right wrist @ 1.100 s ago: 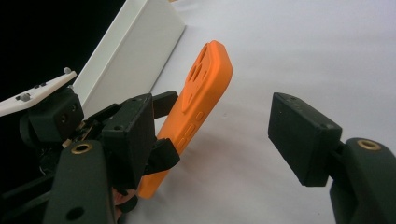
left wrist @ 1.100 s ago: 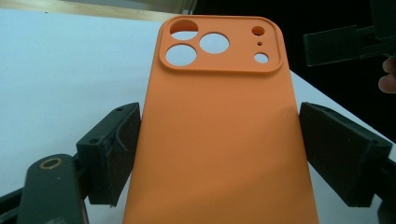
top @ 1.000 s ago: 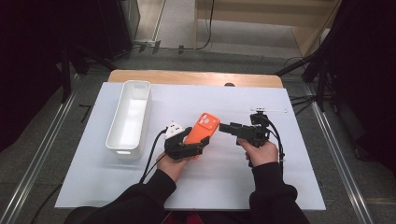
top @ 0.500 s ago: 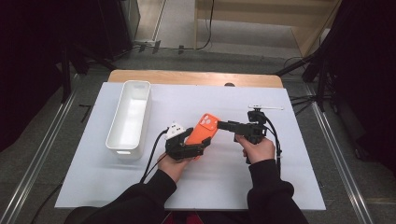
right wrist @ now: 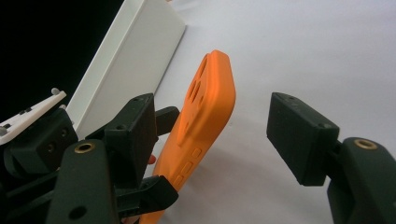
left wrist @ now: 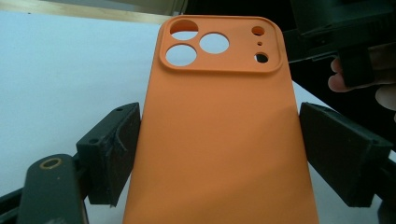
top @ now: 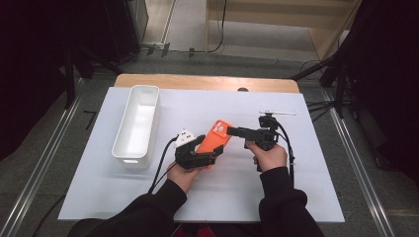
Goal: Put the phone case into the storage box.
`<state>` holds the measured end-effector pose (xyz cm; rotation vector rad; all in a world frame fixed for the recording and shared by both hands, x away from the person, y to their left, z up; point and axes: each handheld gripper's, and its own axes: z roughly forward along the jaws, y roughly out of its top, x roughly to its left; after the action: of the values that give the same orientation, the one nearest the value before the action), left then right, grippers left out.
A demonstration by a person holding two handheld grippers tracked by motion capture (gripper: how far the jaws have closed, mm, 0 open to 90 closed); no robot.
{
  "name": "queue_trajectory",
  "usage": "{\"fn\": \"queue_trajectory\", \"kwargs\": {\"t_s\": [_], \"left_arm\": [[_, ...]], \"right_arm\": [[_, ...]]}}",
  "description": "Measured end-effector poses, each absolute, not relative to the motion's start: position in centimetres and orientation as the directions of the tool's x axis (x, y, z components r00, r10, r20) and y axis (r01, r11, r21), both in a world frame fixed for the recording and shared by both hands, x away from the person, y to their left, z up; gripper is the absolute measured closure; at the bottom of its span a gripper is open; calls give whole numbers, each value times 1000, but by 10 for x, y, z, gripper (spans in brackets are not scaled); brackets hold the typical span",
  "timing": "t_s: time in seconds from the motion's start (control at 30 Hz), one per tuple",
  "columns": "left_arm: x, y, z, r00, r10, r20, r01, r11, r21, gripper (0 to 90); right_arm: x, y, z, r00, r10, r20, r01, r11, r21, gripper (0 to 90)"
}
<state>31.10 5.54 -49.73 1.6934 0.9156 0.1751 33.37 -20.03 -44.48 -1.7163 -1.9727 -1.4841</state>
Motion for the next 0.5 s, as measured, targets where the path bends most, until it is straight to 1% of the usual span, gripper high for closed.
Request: {"fn": "queue_trajectory", "kwargs": {"t_s": [0.13, 0.27, 0.4, 0.5], "left_arm": [[310, 54, -498, 686, 647, -333, 477, -54, 877, 157], [310, 54, -498, 689, 647, -326, 474, -62, 879, 157], [309, 54, -497, 688, 648, -325, 471, -58, 880, 157], [309, 53, -497, 688, 650, -321, 469, -61, 881, 157]], "right_arm": [[335, -198, -446, -340, 674, 656, 811, -143, 568, 327], [337, -198, -447, -333, 665, 668, 816, -153, 558, 352], [338, -198, -447, -324, 668, 670, 820, -155, 551, 383], [338, -198, -447, -313, 667, 676, 827, -158, 539, 435]]}}
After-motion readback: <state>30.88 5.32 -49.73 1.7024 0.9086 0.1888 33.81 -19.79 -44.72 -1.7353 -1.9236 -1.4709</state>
